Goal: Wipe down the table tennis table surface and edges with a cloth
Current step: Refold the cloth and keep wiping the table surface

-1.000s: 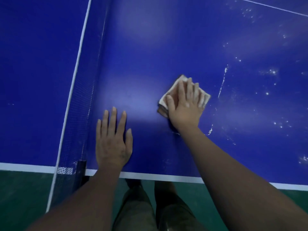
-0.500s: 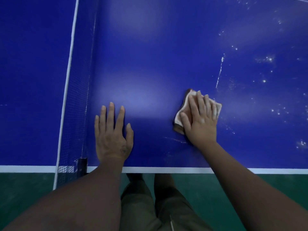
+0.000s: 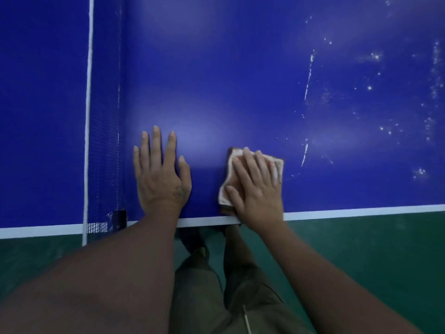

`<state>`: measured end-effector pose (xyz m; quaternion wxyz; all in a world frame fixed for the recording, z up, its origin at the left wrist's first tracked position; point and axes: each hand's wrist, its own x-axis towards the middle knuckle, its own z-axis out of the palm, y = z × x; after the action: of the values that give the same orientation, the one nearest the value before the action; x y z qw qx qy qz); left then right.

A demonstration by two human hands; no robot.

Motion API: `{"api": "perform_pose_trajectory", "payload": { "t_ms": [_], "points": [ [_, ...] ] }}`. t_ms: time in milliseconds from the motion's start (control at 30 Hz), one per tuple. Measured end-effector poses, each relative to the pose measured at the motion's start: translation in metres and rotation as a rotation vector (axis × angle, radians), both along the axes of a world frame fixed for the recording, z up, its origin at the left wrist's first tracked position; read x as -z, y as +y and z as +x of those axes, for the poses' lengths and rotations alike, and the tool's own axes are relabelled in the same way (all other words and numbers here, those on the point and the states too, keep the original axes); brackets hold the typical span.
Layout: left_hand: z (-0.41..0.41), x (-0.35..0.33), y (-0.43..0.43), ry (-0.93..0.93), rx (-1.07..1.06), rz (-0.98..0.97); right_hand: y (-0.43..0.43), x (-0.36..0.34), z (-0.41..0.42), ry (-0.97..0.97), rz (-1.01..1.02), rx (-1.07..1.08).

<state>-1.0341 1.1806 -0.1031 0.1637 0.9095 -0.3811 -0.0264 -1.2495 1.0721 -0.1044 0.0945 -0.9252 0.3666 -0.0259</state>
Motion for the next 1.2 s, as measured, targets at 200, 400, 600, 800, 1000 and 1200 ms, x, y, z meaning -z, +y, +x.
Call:
{"api": "perform_pose_trajectory", "payload": {
  "t_ms": [200,400,600,800,1000,1200],
  "points": [
    [-0.001,-0.003,-0.001,0.042,-0.009,-0.004,-0.052,-0.012,-0.054,0.065,-0.024,0.036],
    [0.0,0.0,0.0,0.022,0.001,-0.007,-0.001,-0.011,0.022,0.055,-0.064,0.046],
    [-0.001,0.0,0.0,-0.004,0.0,-0.002,0.021,-0.002,-0.01,0.053,-0.036,-0.175],
    [-0.002,0.004,0.001,-0.057,0.006,-0.019,-0.044,-0.008,-0.102,0.128,-0.059,0.035],
    [-0.005,-0.002,0.0,-0.056,0.01,0.005,-0.021,-0.005,-0.052,0.166,-0.062,0.075],
    [-0.032,-0.009,-0.009,0.004,-0.076,-0.023,-0.012,0.004,-0.033,0.04,-0.015,-0.146]
  ]
}}
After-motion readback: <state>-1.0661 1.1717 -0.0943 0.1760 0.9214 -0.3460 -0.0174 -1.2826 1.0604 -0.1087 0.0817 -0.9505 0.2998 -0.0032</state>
